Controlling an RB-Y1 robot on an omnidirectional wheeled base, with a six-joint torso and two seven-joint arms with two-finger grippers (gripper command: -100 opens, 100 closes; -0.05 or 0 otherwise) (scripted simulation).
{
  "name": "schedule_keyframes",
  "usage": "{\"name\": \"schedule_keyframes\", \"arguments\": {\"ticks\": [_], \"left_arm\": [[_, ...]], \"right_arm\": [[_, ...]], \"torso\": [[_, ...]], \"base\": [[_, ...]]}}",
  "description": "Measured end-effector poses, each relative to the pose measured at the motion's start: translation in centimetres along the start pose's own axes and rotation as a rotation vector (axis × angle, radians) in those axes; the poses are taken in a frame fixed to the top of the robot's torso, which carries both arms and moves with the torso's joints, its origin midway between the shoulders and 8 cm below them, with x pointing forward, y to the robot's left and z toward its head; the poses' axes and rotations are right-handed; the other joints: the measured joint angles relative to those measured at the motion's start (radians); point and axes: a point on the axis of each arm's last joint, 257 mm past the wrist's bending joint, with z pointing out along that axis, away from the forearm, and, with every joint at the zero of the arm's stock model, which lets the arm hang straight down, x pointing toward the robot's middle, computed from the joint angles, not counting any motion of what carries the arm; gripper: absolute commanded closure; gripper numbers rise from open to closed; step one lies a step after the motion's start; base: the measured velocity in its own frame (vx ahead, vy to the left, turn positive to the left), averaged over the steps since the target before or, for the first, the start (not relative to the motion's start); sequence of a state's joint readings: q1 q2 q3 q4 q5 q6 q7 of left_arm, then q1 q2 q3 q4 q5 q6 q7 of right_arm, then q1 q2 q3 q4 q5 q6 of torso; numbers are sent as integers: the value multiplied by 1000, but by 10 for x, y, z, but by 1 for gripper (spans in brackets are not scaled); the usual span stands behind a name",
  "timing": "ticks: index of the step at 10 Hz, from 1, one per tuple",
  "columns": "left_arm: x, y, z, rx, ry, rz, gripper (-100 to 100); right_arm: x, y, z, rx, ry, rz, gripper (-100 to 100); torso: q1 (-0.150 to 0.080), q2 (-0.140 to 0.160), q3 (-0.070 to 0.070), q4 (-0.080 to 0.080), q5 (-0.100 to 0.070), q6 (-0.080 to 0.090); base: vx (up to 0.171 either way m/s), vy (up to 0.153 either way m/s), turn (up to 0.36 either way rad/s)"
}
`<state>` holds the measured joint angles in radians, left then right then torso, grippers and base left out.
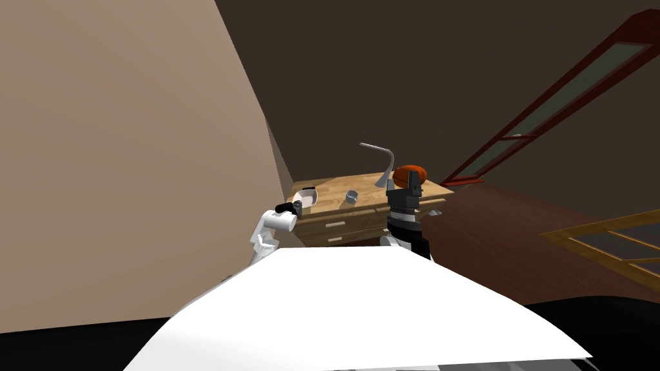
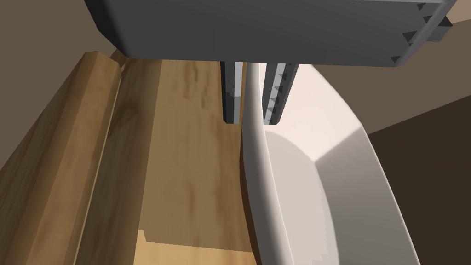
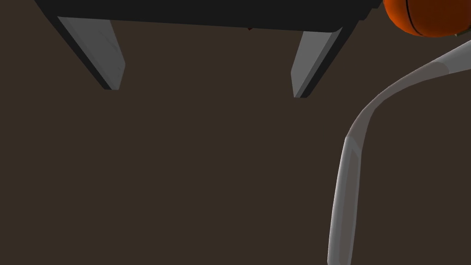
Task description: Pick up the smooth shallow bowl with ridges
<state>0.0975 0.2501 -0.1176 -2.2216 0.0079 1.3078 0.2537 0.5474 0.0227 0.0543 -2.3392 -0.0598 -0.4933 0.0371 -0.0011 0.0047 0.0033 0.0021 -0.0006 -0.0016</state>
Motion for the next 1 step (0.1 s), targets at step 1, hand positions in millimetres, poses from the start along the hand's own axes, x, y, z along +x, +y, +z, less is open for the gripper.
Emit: {"name": "schedule_keyframes", "arguments": {"ticks": [1], "left_arm": [[0, 1, 0, -2, 0, 0, 0]], "right_arm": [[0, 0, 0, 0, 0, 0, 0]], "torso": [[0, -1, 0, 0, 0, 0]], "base": [[0, 0, 0]]}}
